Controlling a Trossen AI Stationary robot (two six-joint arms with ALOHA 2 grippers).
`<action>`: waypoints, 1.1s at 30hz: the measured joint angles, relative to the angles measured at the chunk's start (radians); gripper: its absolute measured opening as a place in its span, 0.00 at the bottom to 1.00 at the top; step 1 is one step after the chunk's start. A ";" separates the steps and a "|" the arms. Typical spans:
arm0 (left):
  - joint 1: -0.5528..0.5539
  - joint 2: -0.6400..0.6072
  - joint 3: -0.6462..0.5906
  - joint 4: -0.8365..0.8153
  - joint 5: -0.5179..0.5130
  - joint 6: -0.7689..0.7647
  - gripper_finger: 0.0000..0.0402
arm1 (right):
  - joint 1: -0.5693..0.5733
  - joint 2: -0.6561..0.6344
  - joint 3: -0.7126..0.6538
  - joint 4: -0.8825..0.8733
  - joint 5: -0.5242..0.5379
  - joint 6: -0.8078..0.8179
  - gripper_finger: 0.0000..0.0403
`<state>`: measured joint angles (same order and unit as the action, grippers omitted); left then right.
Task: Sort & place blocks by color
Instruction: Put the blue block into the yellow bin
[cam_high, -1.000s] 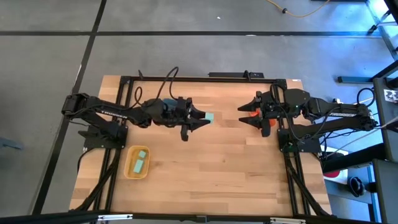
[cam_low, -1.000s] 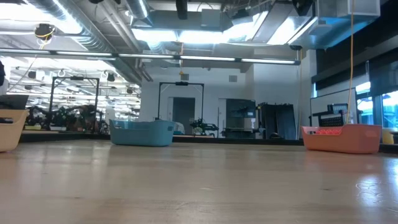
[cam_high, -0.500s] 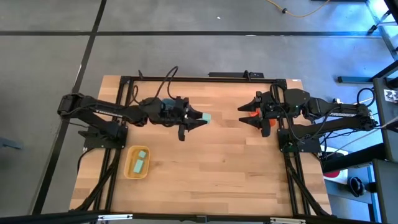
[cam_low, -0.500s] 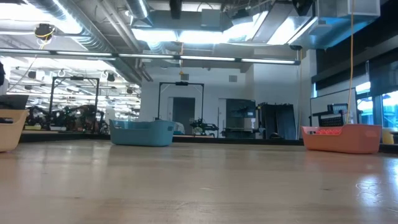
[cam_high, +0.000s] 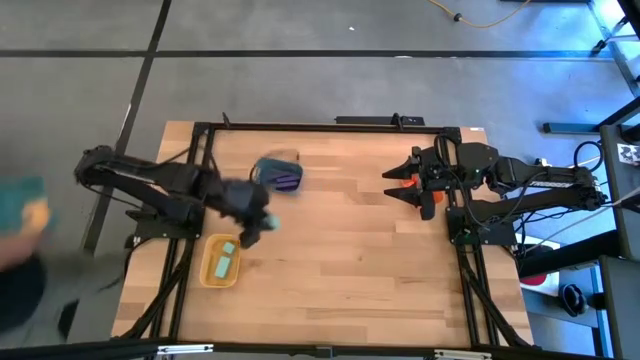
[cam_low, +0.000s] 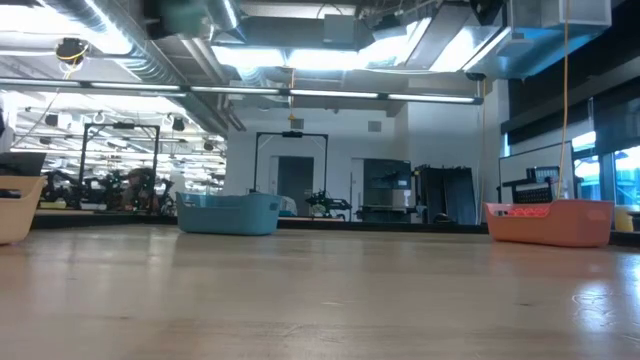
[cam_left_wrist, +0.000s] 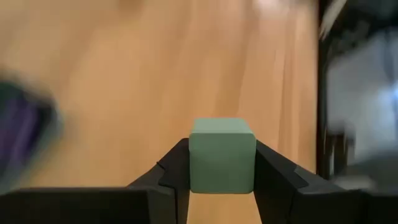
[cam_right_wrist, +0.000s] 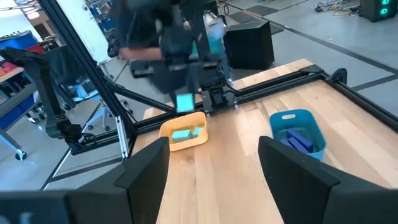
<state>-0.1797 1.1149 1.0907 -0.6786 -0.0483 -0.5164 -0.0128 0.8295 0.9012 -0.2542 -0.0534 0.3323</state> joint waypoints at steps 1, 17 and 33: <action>-0.032 0.000 0.001 -0.077 0.006 -0.033 0.30 | 0.000 0.000 0.000 0.000 0.000 0.000 0.62; -0.450 0.011 -0.313 -0.384 0.073 -0.235 0.30 | 0.000 0.000 0.000 0.000 0.010 0.000 0.62; -0.458 0.013 -0.428 -0.305 0.066 -0.008 0.30 | 0.000 0.000 0.000 -0.001 0.037 0.000 0.62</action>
<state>-0.6376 1.1275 0.6625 -0.9836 0.0177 -0.5242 -0.0128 0.8295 0.9012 -0.2550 -0.0163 0.3321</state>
